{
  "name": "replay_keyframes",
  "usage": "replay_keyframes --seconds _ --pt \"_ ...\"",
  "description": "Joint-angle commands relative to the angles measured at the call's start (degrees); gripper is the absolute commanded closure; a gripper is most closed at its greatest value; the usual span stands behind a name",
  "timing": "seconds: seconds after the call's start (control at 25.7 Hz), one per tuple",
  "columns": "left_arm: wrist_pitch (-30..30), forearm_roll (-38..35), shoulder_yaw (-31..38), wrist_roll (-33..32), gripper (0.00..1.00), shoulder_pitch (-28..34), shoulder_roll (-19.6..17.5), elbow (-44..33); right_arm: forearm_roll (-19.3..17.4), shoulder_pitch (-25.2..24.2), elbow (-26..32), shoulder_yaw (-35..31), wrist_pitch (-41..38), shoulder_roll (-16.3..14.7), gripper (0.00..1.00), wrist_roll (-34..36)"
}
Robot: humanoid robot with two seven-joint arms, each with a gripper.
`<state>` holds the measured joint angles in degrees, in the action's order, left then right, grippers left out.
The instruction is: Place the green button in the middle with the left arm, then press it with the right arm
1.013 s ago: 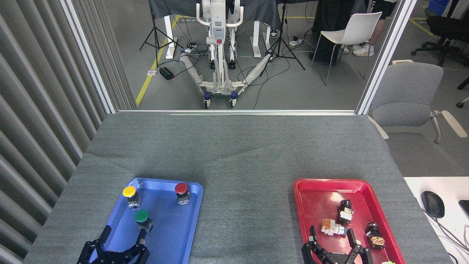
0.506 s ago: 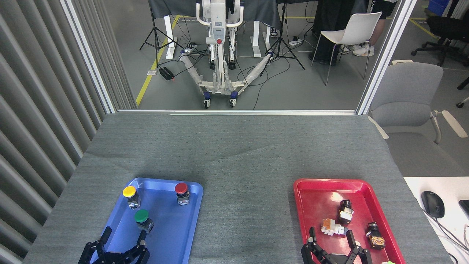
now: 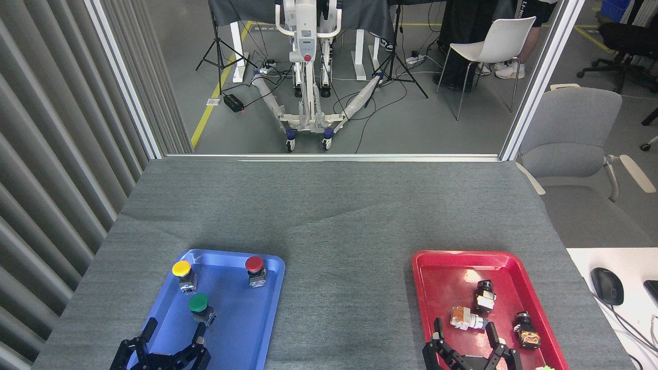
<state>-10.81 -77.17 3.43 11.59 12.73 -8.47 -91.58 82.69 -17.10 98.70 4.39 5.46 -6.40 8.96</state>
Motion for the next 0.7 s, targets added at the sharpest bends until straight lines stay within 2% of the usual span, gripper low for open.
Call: replay_keyframes --seconds 0.0,0.16,0.39,0.66 --pt "0.0 0.0 0.0 -0.08 0.01 0.01 -0.06 0.0 0.01 -0.04 0.0 0.0 -0.01 -0.01 0.0 0.01" --pt "0.0 0.0 0.0 -0.08 0.01 -0.25 0.03 0.97 0.01 -0.04 0.0 0.0 -0.01 -0.1 0.0 0.01" --pt "-0.88 -0.96 -2.2 -0.43 0.01 -5.08 -0.06 11.69 0.01 0.05 0.09 0.0 -0.01 -0.19 0.0 0.01" --pt "-5.1 -1.23 -2.9 -0.43 0.02 -11.5 -0.41 19.33 0.01 0.05 0.09 0.0 -0.01 -0.1 0.0 0.01"
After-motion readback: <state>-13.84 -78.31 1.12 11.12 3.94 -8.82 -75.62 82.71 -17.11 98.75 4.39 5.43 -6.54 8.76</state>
